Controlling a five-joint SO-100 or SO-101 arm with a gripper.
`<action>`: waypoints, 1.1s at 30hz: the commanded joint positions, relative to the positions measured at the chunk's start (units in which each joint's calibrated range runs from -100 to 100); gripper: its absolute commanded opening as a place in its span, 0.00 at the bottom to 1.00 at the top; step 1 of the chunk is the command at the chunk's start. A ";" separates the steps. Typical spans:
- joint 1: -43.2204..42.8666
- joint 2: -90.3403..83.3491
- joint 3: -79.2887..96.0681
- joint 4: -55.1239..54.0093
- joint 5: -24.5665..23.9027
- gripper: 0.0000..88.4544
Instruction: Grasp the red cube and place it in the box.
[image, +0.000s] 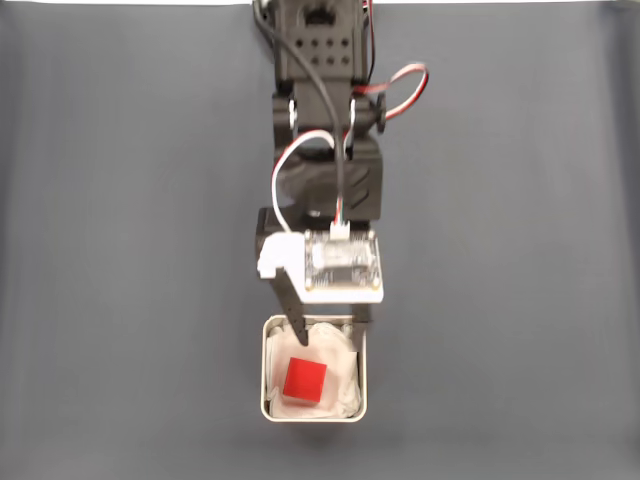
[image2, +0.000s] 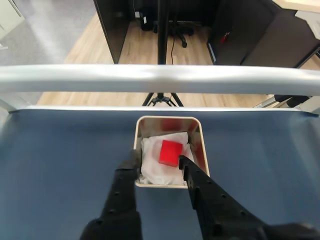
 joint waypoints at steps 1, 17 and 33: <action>-1.56 -9.72 1.42 -0.68 -1.81 0.00; -4.40 -72.46 63.46 9.40 -1.42 0.00; -2.84 -85.28 74.41 41.37 -5.27 0.00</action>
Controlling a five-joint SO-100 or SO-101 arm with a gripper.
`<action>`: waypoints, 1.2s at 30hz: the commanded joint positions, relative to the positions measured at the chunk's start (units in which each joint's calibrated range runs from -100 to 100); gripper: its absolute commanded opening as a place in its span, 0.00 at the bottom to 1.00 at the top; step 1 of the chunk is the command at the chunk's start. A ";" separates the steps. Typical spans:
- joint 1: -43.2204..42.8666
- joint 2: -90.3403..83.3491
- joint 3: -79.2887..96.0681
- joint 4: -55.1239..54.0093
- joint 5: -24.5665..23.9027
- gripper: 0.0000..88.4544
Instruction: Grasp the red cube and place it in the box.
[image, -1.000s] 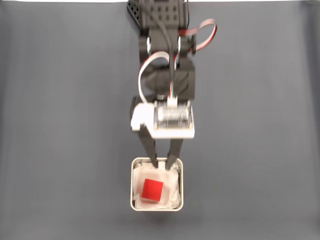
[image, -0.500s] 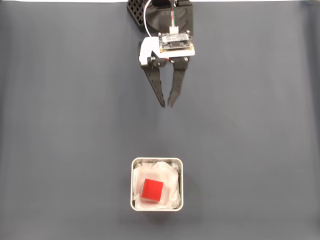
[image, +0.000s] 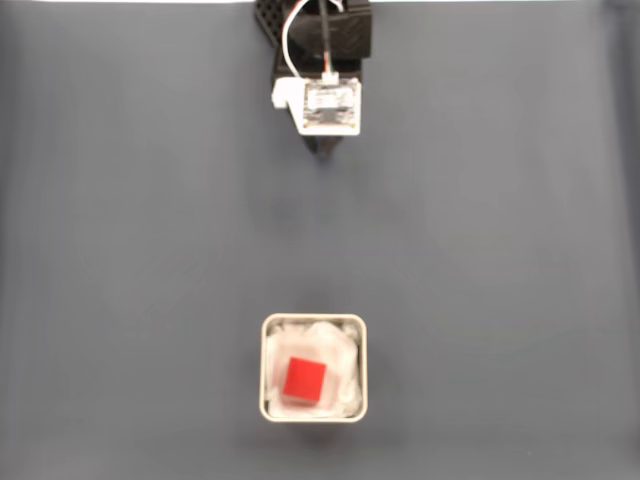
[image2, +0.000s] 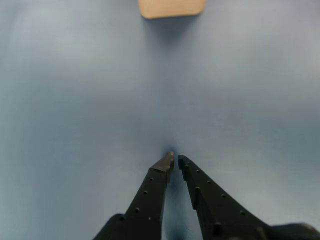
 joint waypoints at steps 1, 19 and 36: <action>1.16 -0.69 0.45 2.72 -0.73 0.00; 1.31 -0.69 0.45 7.39 1.51 0.00; 1.31 -0.69 0.45 7.47 1.71 0.00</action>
